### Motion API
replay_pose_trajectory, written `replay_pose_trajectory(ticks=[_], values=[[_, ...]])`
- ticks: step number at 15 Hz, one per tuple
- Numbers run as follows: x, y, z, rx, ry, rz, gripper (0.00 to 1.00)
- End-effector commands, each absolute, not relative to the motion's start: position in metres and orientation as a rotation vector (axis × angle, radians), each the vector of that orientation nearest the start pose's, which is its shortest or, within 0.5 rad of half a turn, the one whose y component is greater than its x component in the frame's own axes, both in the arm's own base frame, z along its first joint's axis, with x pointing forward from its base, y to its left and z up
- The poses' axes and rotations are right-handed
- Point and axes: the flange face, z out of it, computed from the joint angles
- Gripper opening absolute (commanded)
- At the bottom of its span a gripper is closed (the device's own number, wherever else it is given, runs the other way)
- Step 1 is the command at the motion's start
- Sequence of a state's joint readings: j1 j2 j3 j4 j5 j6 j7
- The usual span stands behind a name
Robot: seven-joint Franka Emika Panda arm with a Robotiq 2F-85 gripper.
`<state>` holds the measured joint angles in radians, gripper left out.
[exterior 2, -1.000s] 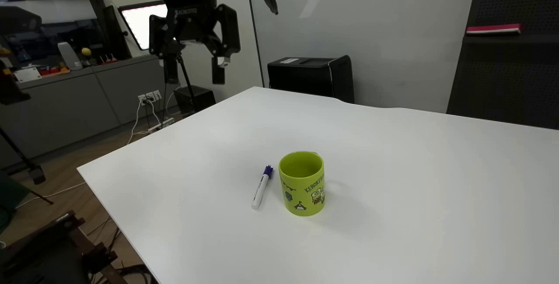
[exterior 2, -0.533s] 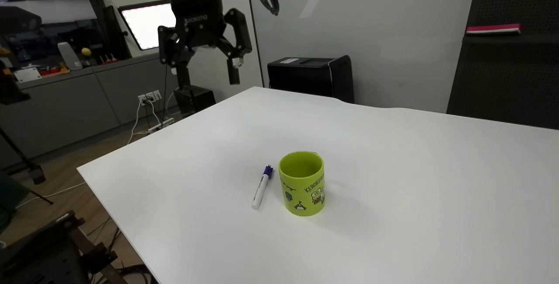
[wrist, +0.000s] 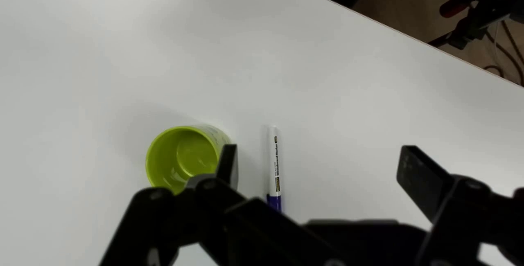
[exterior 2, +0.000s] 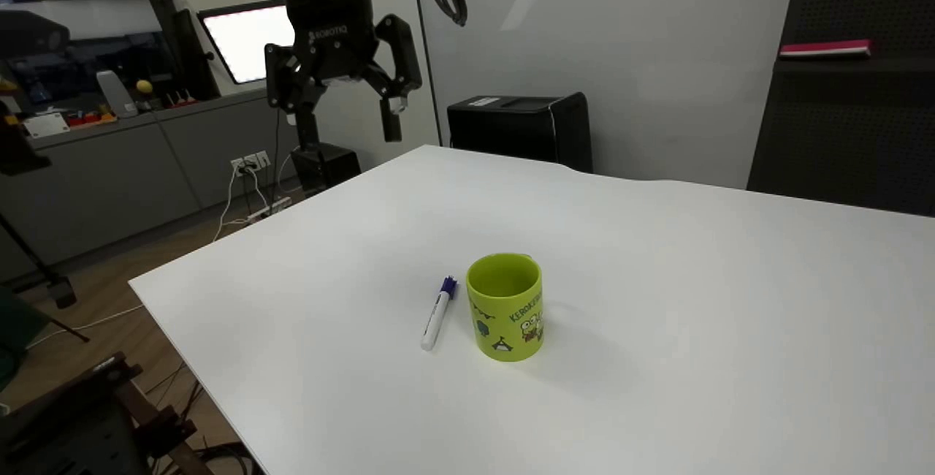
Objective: Put the pen in the mug
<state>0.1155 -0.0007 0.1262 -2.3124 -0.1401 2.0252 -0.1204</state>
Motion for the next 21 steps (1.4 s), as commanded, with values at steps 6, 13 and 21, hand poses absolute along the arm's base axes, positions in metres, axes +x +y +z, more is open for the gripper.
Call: replay_pose_trajectory(ticks=[6,13,21], values=[[0.466,0.104,0.311,-3.153,-0.723,0.452,1.00],[0.475,0.097,0.264,-3.139,-0.727,0.378,1.00],[0.485,0.075,0.209,-3.174,-0.718,0.317,1.00]])
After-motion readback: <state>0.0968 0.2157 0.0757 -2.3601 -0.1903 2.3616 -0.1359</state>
